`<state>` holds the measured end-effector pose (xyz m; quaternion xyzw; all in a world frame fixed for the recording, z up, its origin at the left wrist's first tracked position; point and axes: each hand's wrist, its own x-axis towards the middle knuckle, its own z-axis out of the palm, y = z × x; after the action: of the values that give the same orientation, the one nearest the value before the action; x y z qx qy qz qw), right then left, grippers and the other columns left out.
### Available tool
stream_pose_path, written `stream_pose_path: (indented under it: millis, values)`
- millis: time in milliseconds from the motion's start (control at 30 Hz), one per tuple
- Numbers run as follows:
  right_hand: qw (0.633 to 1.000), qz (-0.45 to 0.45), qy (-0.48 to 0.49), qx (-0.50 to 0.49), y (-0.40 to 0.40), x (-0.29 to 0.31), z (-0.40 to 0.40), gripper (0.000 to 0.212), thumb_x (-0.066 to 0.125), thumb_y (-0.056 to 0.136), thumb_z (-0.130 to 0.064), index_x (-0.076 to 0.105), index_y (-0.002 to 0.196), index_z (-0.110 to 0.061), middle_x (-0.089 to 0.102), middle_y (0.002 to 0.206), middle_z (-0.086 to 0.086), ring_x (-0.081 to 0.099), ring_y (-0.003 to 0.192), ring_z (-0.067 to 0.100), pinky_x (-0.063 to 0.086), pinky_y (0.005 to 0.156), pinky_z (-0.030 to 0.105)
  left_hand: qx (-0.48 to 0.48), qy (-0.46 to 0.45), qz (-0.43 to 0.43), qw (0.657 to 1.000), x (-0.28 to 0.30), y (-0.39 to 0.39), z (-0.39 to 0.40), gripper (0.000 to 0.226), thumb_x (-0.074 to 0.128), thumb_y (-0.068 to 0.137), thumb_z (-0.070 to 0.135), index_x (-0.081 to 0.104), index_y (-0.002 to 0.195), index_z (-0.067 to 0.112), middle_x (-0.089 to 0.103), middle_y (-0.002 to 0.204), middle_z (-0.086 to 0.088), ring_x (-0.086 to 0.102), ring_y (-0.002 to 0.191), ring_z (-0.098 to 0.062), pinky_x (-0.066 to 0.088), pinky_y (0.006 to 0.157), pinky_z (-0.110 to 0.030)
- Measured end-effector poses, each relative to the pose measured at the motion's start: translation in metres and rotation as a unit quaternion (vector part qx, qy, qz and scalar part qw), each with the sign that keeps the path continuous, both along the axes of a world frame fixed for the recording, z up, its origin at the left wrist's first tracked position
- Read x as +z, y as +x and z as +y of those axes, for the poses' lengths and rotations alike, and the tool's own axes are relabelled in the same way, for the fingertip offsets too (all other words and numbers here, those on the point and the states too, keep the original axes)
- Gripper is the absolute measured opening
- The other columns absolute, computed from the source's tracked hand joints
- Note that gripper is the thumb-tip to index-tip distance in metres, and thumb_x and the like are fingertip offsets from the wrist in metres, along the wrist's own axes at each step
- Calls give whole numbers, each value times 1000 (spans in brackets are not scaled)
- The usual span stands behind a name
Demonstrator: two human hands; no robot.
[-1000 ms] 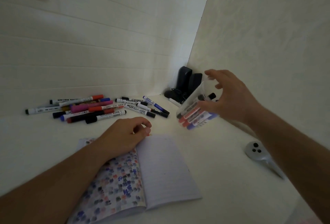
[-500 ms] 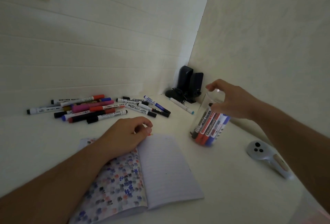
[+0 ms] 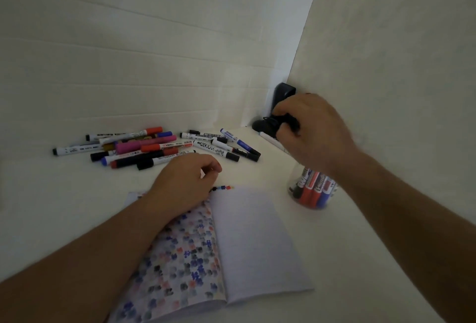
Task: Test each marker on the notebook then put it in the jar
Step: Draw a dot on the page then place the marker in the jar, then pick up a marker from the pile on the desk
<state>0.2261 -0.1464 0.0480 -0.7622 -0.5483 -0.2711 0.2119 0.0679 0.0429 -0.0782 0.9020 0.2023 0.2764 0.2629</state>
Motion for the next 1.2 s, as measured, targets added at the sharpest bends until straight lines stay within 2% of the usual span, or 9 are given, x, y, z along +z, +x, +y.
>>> stream_pose_path:
  millis: [133,300,500,600,667,733,833,1000,1200]
  values:
    - [984,141,-108,-12,6,-61,70,24,54,100,-22,70,117,-23,68,111,-1,60,102,19,48,88,34,32,6,8,999,-2,0,5,18,60,98,29,71,107,39,63,99,17,56,86,-2,50,81,-28]
    - [971,177,-151,-58,23,-115,127,23,60,96,-30,71,116,-24,71,103,7,62,93,27,42,71,32,33,28,12,999,-7,3,5,17,61,97,33,70,108,41,60,98,14,55,86,-5,49,80,-29]
    - [962,164,-209,-70,25,-101,142,31,63,99,-27,64,129,-17,67,126,9,61,113,30,45,83,33,45,36,0,998,-6,3,5,25,49,102,47,71,108,37,60,96,13,54,87,-5,47,79,-31]
    - [949,241,-193,-59,18,-82,112,38,66,96,-26,61,134,-20,69,123,6,67,102,22,47,74,29,42,36,5,998,-4,2,4,33,44,103,53,70,112,36,59,95,13,54,86,-5,48,81,-34]
    - [889,445,-102,24,4,-74,88,34,71,92,-13,64,125,-17,73,103,6,70,74,12,52,60,24,7,26,-2,1000,1,0,2,41,38,100,63,65,118,39,60,98,16,55,89,-3,49,80,-34]
    - [746,652,-25,135,-14,-69,65,21,67,91,7,63,106,-6,69,90,15,68,63,15,56,57,23,-67,-1,-1,998,6,-3,-4,47,40,94,71,55,127,41,61,104,18,57,94,-1,52,79,-32]
    - [650,727,36,216,-29,-76,47,19,74,86,4,58,90,-5,67,80,20,70,64,24,59,56,25,-155,-28,13,987,10,-6,-18,43,62,90,63,46,118,35,64,98,15,61,86,-3,52,68,-25]
    - [724,633,95,256,-30,-96,40,39,83,72,-28,55,81,-2,69,74,22,56,53,18,43,48,25,-162,-8,-29,986,8,-4,-25,27,57,101,45,44,101,22,68,89,6,63,77,-9,52,65,-38]
    - [701,646,118,278,-27,-112,41,44,92,72,-43,57,73,-16,62,75,29,50,60,29,40,53,30,-158,14,-1,987,13,-7,-31,32,37,101,57,39,99,25,55,69,5,52,58,-12,44,52,-37]
